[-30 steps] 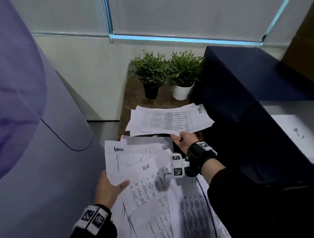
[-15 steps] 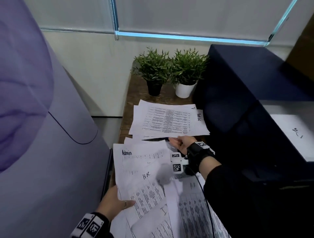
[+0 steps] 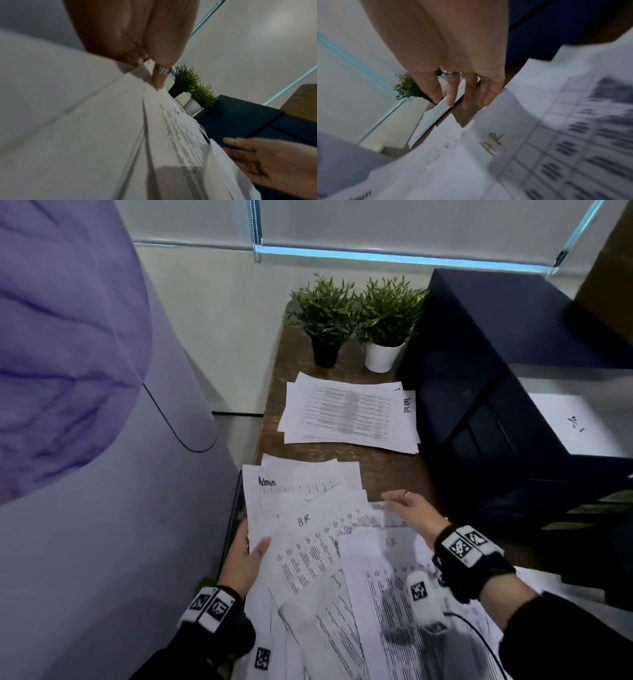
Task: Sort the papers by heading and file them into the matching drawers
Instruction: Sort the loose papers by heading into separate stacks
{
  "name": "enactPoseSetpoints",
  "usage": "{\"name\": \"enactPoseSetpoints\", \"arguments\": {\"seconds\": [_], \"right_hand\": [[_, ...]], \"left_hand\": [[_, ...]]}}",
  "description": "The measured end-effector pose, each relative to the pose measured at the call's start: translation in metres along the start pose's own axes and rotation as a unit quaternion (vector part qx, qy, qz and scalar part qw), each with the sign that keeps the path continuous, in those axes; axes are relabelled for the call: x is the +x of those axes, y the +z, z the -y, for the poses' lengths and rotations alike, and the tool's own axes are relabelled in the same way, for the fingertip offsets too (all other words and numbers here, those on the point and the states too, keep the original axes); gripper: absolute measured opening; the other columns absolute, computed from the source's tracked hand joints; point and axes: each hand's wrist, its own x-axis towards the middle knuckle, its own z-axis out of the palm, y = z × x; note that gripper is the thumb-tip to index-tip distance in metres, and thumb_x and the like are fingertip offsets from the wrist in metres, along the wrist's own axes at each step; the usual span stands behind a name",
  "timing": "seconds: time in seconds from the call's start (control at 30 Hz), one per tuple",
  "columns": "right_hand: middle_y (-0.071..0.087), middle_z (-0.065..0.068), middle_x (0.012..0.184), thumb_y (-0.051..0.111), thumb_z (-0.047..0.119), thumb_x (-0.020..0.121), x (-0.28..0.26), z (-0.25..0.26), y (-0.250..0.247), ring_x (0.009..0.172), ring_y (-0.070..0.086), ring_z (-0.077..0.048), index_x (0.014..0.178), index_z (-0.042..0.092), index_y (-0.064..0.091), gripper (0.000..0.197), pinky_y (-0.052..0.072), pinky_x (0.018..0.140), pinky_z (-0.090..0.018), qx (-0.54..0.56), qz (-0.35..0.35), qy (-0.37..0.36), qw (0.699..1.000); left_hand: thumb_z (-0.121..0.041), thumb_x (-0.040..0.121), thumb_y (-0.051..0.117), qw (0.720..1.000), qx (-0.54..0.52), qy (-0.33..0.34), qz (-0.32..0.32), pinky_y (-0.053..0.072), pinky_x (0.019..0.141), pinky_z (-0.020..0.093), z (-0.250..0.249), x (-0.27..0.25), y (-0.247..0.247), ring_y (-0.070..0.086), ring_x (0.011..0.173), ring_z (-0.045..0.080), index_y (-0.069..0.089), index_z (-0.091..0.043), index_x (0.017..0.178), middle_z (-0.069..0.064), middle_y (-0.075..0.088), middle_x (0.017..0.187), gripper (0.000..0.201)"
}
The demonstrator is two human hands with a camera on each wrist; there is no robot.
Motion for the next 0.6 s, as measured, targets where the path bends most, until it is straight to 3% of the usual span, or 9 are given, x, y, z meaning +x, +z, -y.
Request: {"name": "enactPoseSetpoints", "arguments": {"seconds": [0.1, 0.17, 0.23, 0.3, 0.33, 0.47, 0.53, 0.6], "right_hand": [[0.058, -0.001, 0.112, 0.055, 0.012, 0.09, -0.028, -0.018, 0.003, 0.098, 0.054, -0.013, 0.103, 0.02, 0.06, 0.016, 0.041, 0.083, -0.02, -0.124, -0.008, -0.06, 0.99], [0.051, 0.015, 0.111, 0.054, 0.013, 0.088, -0.038, -0.018, 0.01, 0.111, 0.048, -0.009, 0.107, 0.019, 0.062, 0.021, 0.033, 0.093, -0.018, -0.234, -0.011, -0.13, 0.963], [0.044, 0.021, 0.118, 0.055, 0.018, 0.088, -0.045, -0.008, 0.021, 0.119, 0.043, -0.008, 0.119, 0.021, 0.056, 0.032, 0.03, 0.105, -0.028, -0.284, 0.009, -0.208, 0.936], [0.036, 0.009, 0.139, 0.06, 0.023, 0.085, -0.046, 0.003, 0.034, 0.126, 0.039, -0.014, 0.134, 0.024, 0.041, 0.053, 0.034, 0.108, -0.041, -0.281, 0.027, -0.254, 0.925], [0.029, 0.004, 0.146, 0.063, 0.025, 0.084, -0.045, 0.007, 0.04, 0.129, 0.037, -0.018, 0.138, 0.023, 0.034, 0.062, 0.034, 0.108, -0.043, -0.283, 0.021, -0.266, 0.921], [0.016, 0.001, 0.15, 0.071, 0.023, 0.076, -0.044, 0.022, 0.055, 0.13, 0.037, -0.022, 0.139, 0.039, 0.011, 0.089, 0.036, 0.104, -0.041, -0.262, -0.039, -0.335, 0.904], [0.018, 0.003, 0.149, 0.074, 0.02, 0.072, -0.044, 0.025, 0.058, 0.128, 0.037, -0.024, 0.136, 0.043, 0.009, 0.094, 0.036, 0.101, -0.042, -0.265, -0.071, -0.366, 0.889], [0.019, 0.007, 0.144, 0.077, 0.019, 0.068, -0.042, 0.03, 0.061, 0.12, 0.038, -0.025, 0.135, 0.038, 0.016, 0.093, 0.038, 0.096, -0.041, -0.301, -0.112, -0.395, 0.861]], "left_hand": [[-0.012, 0.094, 0.047, 0.999, -0.027, 0.015, -0.016, 0.049, 0.079, 0.031, -0.002, -0.004, 0.005, 0.06, 0.092, 0.02, 0.062, -0.022, 0.096, -0.004, 0.065, 0.095, 0.018], [-0.013, 0.091, 0.053, 0.999, -0.046, 0.022, -0.001, 0.049, 0.068, 0.026, -0.004, -0.009, 0.005, 0.061, 0.082, 0.016, 0.066, -0.024, 0.085, -0.007, 0.068, 0.083, 0.017], [-0.007, 0.09, 0.053, 0.997, -0.067, 0.017, 0.024, 0.049, 0.074, 0.028, -0.005, -0.011, 0.001, 0.062, 0.084, 0.018, 0.071, -0.024, 0.08, -0.007, 0.071, 0.081, 0.027], [0.01, 0.087, 0.048, 0.997, -0.064, 0.017, 0.047, 0.049, 0.081, 0.028, -0.004, -0.011, -0.002, 0.062, 0.087, 0.017, 0.075, -0.027, 0.072, -0.011, 0.074, 0.079, 0.049], [0.016, 0.085, 0.046, 0.996, -0.059, 0.017, 0.058, 0.051, 0.08, 0.026, -0.006, -0.011, -0.002, 0.063, 0.086, 0.016, 0.076, -0.028, 0.069, -0.011, 0.074, 0.078, 0.055], [0.019, 0.081, 0.05, 0.992, -0.054, 0.03, 0.11, 0.055, 0.072, 0.021, -0.013, -0.014, -0.003, 0.066, 0.077, 0.012, 0.074, -0.024, 0.069, -0.006, 0.073, 0.075, 0.05], [0.011, 0.081, 0.058, 0.99, -0.049, 0.026, 0.127, 0.056, 0.072, 0.025, -0.015, -0.015, -0.004, 0.068, 0.079, 0.015, 0.07, -0.019, 0.083, -0.004, 0.074, 0.079, 0.032], [0.008, 0.081, 0.059, 0.989, -0.053, 0.012, 0.138, 0.058, 0.065, 0.026, -0.017, -0.016, -0.005, 0.071, 0.077, 0.014, 0.064, -0.012, 0.097, -0.004, 0.075, 0.081, 0.026]]}}
